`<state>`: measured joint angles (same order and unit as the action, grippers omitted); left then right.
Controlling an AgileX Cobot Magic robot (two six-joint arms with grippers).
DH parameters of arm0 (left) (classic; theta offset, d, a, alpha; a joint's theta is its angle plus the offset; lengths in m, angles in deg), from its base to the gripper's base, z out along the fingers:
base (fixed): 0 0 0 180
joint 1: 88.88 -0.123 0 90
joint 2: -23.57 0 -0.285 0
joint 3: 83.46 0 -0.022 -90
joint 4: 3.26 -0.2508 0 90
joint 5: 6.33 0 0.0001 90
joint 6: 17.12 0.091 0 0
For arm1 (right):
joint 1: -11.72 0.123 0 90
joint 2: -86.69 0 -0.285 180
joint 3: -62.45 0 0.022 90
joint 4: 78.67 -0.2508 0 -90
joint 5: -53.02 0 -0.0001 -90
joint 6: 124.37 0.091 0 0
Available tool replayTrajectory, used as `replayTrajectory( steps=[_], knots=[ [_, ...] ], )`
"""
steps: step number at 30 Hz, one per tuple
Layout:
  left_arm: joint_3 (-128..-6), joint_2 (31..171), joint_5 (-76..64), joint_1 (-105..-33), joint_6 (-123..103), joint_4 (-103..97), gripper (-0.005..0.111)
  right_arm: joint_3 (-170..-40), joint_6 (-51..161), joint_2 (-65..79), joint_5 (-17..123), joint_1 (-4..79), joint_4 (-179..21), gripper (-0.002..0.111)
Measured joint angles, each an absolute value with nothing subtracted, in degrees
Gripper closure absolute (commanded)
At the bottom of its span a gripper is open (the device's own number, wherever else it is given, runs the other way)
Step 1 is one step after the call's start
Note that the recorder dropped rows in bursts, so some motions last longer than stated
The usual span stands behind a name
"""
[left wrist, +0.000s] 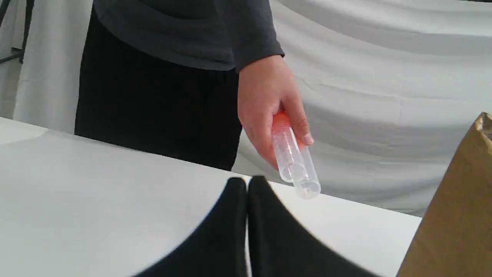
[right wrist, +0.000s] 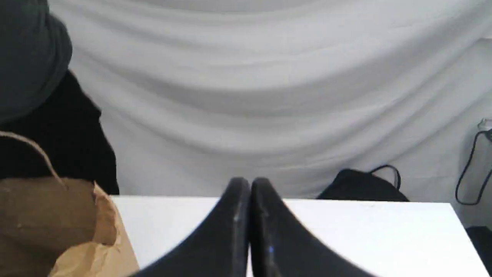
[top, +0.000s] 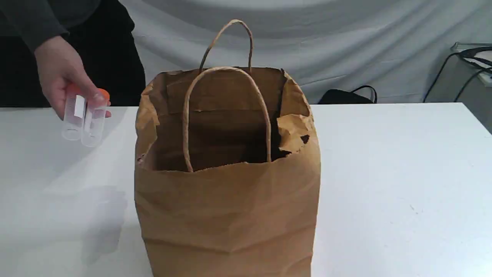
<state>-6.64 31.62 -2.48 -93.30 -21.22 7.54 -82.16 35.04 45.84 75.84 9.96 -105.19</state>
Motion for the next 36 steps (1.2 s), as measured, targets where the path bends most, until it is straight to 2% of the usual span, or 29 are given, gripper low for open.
replayTrajectory(
  steps=[10,17,20,23,26,29,36],
  knots=[
    [-6.64,31.62,-2.48,-93.30,-21.22,7.54,0.107,-106.75,18.97,22.17,98.96,12.58,-115.35,0.108],
    [-6.64,31.62,-2.48,-93.30,-21.22,7.54,0.107,-116.39,14.62,10.05,111.90,17.99,-118.66,0.108],
    [-6.64,31.62,-2.48,-93.30,-21.22,7.54,0.107,-117.57,12.97,6.43,115.30,20.88,-118.67,0.098],
    [-6.64,31.62,-2.48,-93.30,-21.22,7.54,0.107,-117.55,11.36,3.16,118.59,23.97,-118.75,0.076],
    [-6.64,31.62,-2.48,-93.30,-21.22,7.54,0.107,-117.55,8.44,0.75,121.02,26.86,-118.64,0.061],
    [-6.64,31.62,-2.48,-93.30,-21.22,7.54,0.107,-117.55,4.87,0.39,121.77,28.63,-118.64,0.055],
    [-6.64,31.62,-2.48,-93.30,-21.22,7.54,0.107,-117.60,1.24,0.30,116.48,33.20,-118.64,0.054]
  ],
)
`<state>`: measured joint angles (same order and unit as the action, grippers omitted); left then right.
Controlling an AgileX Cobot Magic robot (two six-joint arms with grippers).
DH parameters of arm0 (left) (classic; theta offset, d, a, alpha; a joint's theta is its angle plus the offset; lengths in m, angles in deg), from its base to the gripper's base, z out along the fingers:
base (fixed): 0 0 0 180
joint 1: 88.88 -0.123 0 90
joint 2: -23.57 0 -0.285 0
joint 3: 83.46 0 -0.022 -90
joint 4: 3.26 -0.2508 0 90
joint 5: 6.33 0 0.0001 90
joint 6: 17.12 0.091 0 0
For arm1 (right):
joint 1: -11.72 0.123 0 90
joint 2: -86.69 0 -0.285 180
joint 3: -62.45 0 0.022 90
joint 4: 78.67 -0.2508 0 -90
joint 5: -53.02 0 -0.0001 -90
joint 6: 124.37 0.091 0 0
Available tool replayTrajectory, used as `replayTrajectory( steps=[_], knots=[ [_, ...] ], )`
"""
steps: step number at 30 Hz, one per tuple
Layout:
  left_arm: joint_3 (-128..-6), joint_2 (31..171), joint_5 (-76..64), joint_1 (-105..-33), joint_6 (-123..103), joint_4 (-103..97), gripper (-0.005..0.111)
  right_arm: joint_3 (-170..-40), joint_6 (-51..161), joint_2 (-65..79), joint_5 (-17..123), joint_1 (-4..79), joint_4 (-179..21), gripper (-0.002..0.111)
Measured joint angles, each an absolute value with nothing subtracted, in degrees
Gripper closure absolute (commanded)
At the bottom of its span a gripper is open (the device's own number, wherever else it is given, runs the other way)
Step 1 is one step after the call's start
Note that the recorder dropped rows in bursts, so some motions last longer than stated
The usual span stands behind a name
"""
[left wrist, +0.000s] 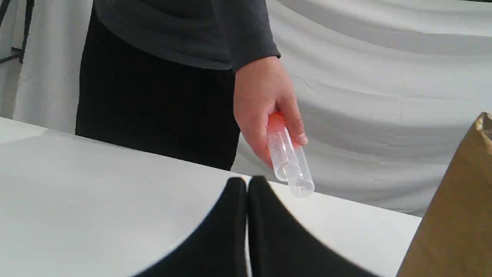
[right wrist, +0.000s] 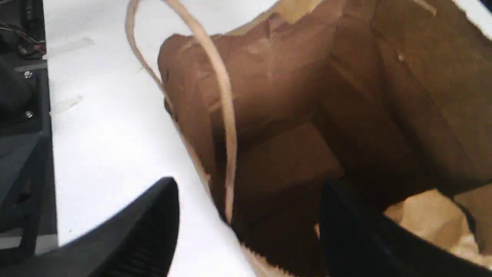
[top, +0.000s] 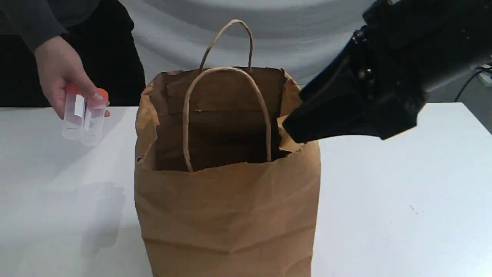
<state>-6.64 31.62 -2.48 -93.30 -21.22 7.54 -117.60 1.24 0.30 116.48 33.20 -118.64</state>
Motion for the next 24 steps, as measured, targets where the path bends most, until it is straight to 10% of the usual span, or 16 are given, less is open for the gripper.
replayTrajectory(
  steps=[18,24],
  knots=[
    [-6.64,31.62,-2.48,-93.30,-21.45,7.54,0.107,-118.03,3.04,-5.19,108.67,38.39,-121.84,0.056],
    [-6.64,31.62,-2.48,-93.30,-21.45,7.54,0.107,-118.03,3.26,-5.79,112.60,38.39,-121.73,0.089]
  ],
)
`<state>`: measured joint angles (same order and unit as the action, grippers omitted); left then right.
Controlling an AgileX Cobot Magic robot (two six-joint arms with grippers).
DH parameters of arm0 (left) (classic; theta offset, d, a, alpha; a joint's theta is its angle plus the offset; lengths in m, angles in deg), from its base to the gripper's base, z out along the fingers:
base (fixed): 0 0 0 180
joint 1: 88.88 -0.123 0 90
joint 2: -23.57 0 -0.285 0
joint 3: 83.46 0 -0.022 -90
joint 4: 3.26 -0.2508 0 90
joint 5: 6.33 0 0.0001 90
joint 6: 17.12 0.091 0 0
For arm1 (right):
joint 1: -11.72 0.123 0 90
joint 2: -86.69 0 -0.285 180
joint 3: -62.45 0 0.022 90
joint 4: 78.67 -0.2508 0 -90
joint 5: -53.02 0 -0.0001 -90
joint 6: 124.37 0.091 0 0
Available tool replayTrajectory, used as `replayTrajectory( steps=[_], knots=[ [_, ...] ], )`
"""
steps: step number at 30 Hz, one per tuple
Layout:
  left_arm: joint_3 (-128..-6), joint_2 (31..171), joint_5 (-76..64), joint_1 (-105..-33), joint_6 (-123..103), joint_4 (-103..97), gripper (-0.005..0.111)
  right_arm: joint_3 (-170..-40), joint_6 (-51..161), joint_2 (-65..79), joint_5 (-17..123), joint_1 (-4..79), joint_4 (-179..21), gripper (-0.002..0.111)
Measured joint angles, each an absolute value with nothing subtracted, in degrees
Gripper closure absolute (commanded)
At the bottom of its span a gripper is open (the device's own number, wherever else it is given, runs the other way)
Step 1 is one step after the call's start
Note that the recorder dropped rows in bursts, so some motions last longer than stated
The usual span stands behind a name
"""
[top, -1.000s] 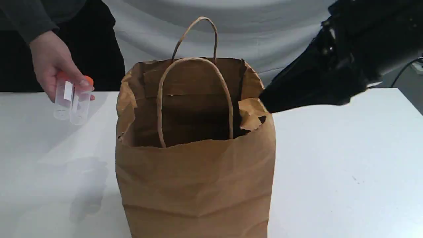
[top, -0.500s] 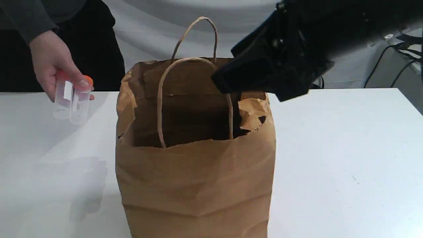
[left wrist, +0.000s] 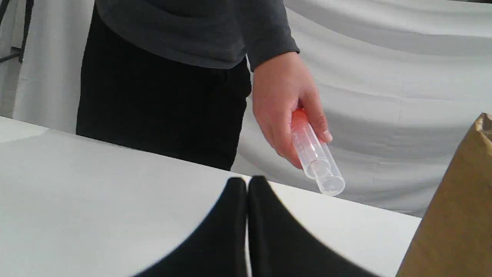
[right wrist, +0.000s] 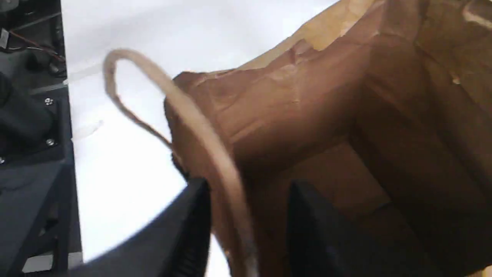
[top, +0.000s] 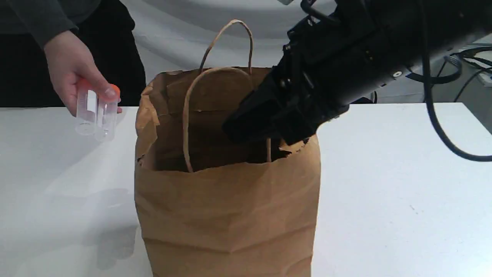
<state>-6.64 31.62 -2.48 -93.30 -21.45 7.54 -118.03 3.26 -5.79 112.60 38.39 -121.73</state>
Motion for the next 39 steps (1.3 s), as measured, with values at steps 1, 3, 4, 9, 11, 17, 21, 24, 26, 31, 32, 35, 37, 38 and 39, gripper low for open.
replayTrajectory(
  steps=[1,3,4,9,11,17,21,24,26,31,32,35,37,38,39],
  knots=[
    [-6.64,31.62,-2.48,-93.30,-21.57,7.72,0.107,-118.03,3.26,-5.79,113.18,38.39,-121.73,0.098],
    [-6.64,31.62,-2.48,-93.30,-22.77,7.96,0.107,-118.03,3.26,-5.79,114.07,38.39,-121.62,0.108],
    [-6.64,31.62,-2.48,-93.30,-23.74,7.96,0.107,-118.03,3.26,-5.79,114.32,38.39,-121.62,0.108],
    [-7.34,31.62,-1.35,-93.30,-29.19,7.96,0.107,-118.03,3.26,-5.79,114.56,38.39,-121.62,0.108],
    [-9.88,31.53,1.16,-93.30,-29.84,7.96,0.107,-118.03,3.26,-5.79,114.56,38.39,-121.62,0.108],
    [-23.15,32.93,3.60,-93.30,-29.94,8.33,0.107,-118.03,3.26,-5.79,112.85,38.39,-121.62,0.108],
    [-31.64,40.14,4.35,-93.30,-29.16,8.33,0.107,-118.03,3.26,-5.79,112.33,38.39,-121.62,0.108],
    [-38.73,47.63,6.45,-93.30,-26.20,8.33,0.107,-118.03,3.26,-5.79,112.21,38.39,-121.62,0.108],
    [-45.01,53.61,8.96,-93.30,-22.43,9.58,0.107,-118.03,3.26,-5.79,112.21,38.39,-121.50,0.108],
    [-58.90,68.38,17.54,-93.30,-4.99,22.32,0.107,-118.03,3.26,-5.79,111.87,38.39,-121.50,0.108],
    [-62.30,71.70,20.41,-93.30,-0.27,26.23,0.107,-118.03,3.26,-5.79,111.71,38.39,-121.50,0.108],
    [-72.78,81.37,30.85,-93.30,10.98,36.23,0.107,-118.03,3.26,-5.79,111.60,38.39,-121.50,0.108],
    [-79.65,88.60,38.99,-93.30,15.61,41.44,0.107,-118.03,3.26,-5.79,111.51,38.39,-121.50,0.108],
    [-82.23,92.25,42.85,-93.30,16.64,43.54,0.107,-118.03,3.26,-5.79,111.51,38.39,-121.50,0.108],
    [-85.85,95.90,46.41,-93.30,17.55,45.19,0.107,-118.03,3.26,-5.79,111.51,38.39,-121.50,0.108]
  ],
)
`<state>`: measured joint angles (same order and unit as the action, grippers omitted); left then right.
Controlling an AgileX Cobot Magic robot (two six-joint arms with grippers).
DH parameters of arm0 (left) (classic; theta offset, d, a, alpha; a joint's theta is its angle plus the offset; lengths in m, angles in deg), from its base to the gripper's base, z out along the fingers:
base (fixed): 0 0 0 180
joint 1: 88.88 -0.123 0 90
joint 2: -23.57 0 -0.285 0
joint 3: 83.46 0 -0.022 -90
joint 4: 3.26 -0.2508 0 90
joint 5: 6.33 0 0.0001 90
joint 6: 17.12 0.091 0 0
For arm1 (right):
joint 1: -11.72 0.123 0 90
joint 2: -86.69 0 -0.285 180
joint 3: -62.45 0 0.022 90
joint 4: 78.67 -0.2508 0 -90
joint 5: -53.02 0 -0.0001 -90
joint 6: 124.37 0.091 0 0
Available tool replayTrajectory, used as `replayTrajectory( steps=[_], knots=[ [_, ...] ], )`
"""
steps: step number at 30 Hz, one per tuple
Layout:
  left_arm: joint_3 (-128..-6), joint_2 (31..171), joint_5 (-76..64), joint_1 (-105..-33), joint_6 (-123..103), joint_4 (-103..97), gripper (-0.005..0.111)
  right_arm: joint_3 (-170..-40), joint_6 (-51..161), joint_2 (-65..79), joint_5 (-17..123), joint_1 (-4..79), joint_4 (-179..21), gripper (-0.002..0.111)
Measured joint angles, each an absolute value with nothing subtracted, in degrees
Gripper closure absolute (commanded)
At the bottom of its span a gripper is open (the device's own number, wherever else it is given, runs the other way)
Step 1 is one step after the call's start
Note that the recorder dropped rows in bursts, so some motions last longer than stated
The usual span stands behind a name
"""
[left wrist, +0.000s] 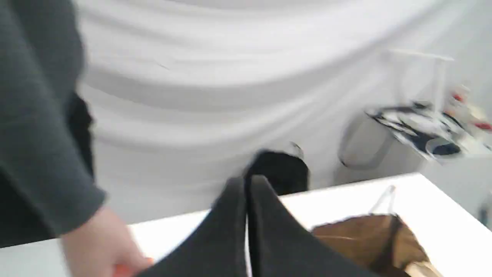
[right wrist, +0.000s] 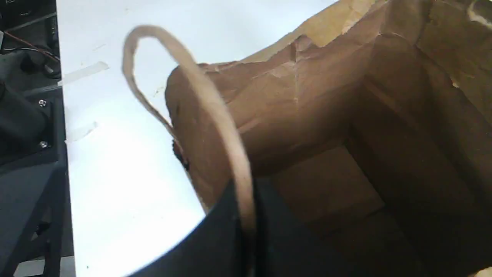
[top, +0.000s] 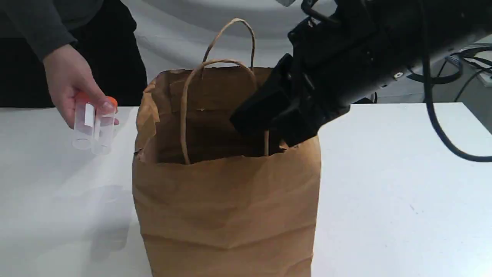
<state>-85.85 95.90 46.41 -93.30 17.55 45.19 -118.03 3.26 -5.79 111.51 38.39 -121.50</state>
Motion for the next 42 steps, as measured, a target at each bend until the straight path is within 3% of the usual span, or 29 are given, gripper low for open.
replayTrajectory(
  steps=[6,11,15,22,42],
  knots=[
    [-98.13,113.24,60.70,-92.57,18.82,48.07,0.106,-118.03,3.26,-5.79,111.51,38.39,-121.41,0.108],
    [-103.60,121.96,62.62,-87.36,20.63,43.81,0.099,-118.03,3.26,-5.79,111.51,38.39,-121.41,0.108],
    [-105.80,125.89,63.18,-81.63,22.68,37.07,0.085,-118.03,3.26,-5.79,111.51,38.39,-121.41,0.108],
    [-106.47,128.56,61.43,-74.61,22.90,22.32,0.049,-118.03,3.73,-5.79,111.51,38.39,-121.41,0.108],
    [-106.50,137.27,54.32,-71.87,22.35,18.97,0.048,-118.03,4.79,-5.79,111.51,38.39,-121.37,0.108]
  ],
)
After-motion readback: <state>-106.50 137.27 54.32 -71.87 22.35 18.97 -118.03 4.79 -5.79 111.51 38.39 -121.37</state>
